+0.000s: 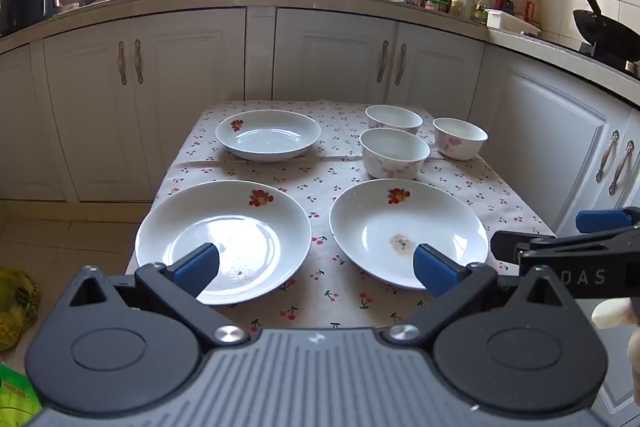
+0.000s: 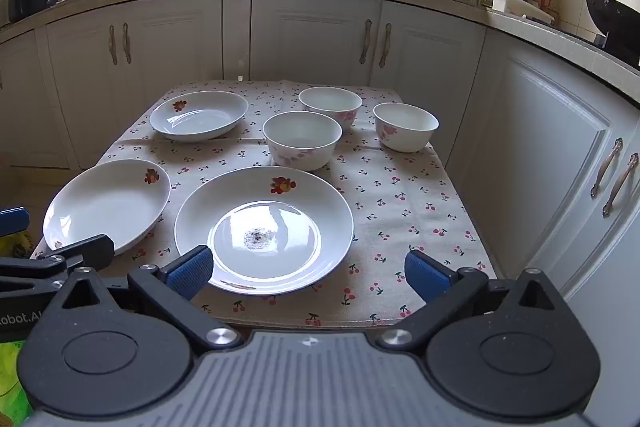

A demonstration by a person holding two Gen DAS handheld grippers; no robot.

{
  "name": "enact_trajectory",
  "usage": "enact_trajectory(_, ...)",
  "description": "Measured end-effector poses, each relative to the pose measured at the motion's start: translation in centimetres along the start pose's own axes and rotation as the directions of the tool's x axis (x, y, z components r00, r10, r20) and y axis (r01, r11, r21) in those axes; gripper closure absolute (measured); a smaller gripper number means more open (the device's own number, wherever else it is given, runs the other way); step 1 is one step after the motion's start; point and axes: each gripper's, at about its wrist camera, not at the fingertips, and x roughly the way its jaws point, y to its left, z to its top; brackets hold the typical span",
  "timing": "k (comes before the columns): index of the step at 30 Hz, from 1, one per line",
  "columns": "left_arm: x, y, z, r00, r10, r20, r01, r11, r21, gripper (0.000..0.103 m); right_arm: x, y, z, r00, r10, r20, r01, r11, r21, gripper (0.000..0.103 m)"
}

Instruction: Organize plates and bowls

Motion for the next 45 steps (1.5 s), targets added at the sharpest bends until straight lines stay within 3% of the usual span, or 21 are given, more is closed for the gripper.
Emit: enact_trajectory(45,-0.8,0.1,0.1,1.000,-0.009,0.028,0.010,1.000,-0.003,0.001,-0.4,0.1,0.1,1.000,-0.010,0.006,0.009,1.000,0.010,0.000)
